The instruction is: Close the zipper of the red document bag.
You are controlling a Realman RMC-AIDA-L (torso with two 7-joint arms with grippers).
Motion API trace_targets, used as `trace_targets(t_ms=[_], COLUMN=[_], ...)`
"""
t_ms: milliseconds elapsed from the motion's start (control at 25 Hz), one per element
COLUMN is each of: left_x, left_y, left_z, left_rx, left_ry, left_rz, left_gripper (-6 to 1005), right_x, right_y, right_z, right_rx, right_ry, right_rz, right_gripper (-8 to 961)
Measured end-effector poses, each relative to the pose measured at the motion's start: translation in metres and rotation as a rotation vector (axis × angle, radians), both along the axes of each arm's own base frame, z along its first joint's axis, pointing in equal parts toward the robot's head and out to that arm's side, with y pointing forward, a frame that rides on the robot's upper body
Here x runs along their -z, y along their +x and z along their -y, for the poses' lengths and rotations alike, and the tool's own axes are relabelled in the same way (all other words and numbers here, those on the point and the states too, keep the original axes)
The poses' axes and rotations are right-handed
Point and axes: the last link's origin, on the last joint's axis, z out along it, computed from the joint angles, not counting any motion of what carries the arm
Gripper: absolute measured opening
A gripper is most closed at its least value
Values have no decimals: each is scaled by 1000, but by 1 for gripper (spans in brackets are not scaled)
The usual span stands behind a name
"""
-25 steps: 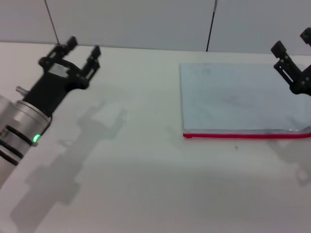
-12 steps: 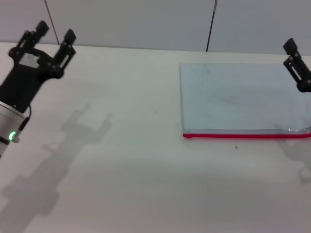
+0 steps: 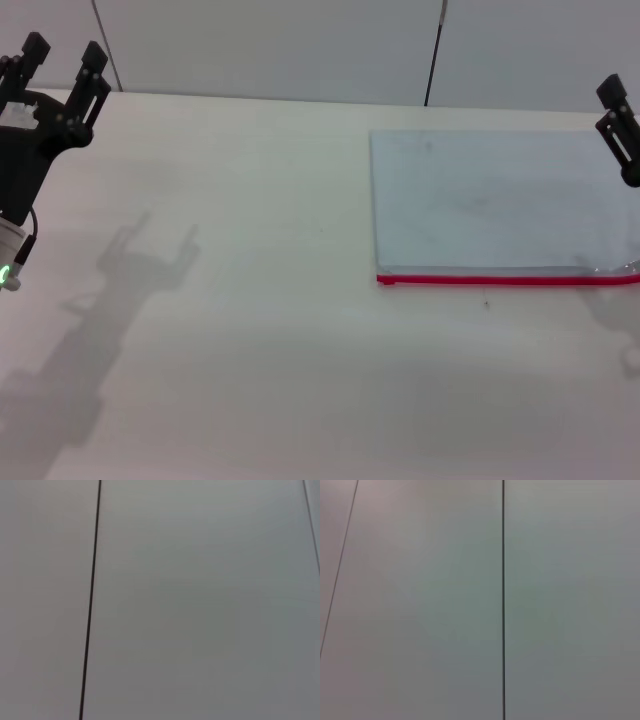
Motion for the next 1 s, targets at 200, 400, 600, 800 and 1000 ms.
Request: trace_targets(t_ms=[200, 400, 600, 800, 1000], left_x=[2, 5, 7, 7, 6], left_y=[3, 9, 13, 13, 13], left_z=[-1, 3, 6, 8, 7], left_rx=[12, 53, 85, 91, 85], left_ry=[-2, -6, 5, 10, 18], left_rz=[0, -32, -76, -74, -66], left_gripper=[669, 663, 660, 660, 660], right_x=[0, -1, -7, -9, -10], right_y=[0, -1, 2, 4, 4], right_z=[0, -1, -5, -6, -6], right_rx=[-2, -8, 0, -4, -12], right_ry=[-2, -18, -50, -67, -66], right_rz=[-1, -26, -84, -88, -75], right_gripper=[766, 766, 766, 766, 766])
